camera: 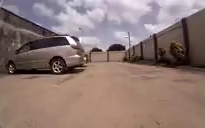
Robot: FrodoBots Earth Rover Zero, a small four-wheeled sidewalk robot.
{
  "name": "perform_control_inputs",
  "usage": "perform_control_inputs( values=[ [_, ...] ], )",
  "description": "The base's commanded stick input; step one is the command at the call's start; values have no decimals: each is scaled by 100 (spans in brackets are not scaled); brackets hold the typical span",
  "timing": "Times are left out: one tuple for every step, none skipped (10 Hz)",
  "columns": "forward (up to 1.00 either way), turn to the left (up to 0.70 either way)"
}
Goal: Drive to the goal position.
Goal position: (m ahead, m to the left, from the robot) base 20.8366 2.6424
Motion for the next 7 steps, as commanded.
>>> perform_control_inputs(
  values=[
    [85,-3],
    [85,-5],
    [85,-9],
    [85,-17],
    [85,-25],
    [85,-34],
    [85,-34]
  ],
)
